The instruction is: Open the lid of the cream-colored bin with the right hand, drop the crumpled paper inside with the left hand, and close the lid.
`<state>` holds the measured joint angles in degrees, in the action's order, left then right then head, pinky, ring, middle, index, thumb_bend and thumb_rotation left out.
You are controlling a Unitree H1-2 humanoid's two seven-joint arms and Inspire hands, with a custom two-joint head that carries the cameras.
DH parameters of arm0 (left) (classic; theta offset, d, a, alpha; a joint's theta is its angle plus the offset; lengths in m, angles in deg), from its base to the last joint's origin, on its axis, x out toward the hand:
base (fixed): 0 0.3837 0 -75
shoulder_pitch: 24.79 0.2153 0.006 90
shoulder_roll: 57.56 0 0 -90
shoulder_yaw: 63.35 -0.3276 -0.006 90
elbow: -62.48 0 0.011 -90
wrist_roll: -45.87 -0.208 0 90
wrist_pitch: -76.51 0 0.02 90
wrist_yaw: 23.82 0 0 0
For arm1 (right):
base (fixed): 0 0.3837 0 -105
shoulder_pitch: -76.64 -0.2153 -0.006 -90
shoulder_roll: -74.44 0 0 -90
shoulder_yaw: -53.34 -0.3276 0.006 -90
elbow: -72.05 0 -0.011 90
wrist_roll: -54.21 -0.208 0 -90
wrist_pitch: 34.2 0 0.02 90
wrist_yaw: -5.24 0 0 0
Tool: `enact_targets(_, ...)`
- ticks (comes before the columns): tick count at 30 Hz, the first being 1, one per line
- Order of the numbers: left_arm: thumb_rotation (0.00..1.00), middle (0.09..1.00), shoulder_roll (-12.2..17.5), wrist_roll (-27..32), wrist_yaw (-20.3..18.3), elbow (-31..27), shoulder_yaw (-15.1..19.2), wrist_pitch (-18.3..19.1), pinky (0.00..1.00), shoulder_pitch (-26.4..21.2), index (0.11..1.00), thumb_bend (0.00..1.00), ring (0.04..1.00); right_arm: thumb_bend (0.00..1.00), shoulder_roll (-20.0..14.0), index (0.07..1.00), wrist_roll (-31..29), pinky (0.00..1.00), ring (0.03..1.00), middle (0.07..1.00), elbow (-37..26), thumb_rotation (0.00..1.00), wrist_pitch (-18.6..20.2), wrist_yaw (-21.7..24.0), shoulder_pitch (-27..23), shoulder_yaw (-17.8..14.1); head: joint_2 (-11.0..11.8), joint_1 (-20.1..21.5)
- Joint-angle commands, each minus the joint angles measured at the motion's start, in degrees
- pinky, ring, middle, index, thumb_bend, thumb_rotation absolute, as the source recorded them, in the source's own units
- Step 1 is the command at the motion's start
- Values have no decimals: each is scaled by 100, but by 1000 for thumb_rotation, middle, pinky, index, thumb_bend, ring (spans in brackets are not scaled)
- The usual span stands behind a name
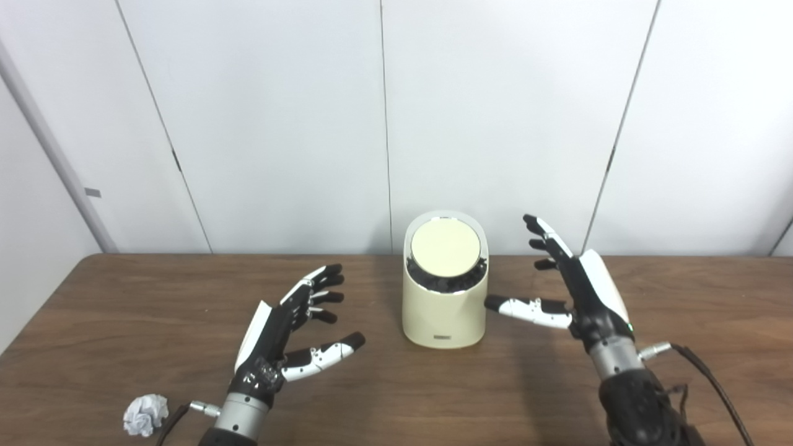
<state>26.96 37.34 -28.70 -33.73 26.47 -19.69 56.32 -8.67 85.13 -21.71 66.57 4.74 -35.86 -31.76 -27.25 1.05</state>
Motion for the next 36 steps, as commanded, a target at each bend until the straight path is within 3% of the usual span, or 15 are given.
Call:
enact_targets(1,200,845,36,75,29,-83,10,-215,634,-144,879,712,768,822,35,927,29,731,852,909,4,453,9,-130,-424,-26,0,6)
enact_targets(6,201,846,23,58,37,-68,-3,-243,635,-151,877,718,768,859,46,920,61,755,869,904,274,454,7,-276,-761,-3,-5,0)
enact_targets(14,200,841,-14,-12,78,-75,-33,-226,636,-136,875,716,765,864,21,938,285,717,856,911,456,432,399,-257,-1192,170,-24,-40)
enact_targets(17,200,841,-20,-18,77,-91,-32,-202,633,-123,877,714,763,879,-4,928,520,660,832,897,500,444,619,-221,-1316,325,-27,-42)
enact_targets(36,202,845,-52,-62,88,-116,-46,-164,639,-95,874,712,765,846,141,913,943,647,814,884,713,394,1069,-105,-1551,824,-71,-98)
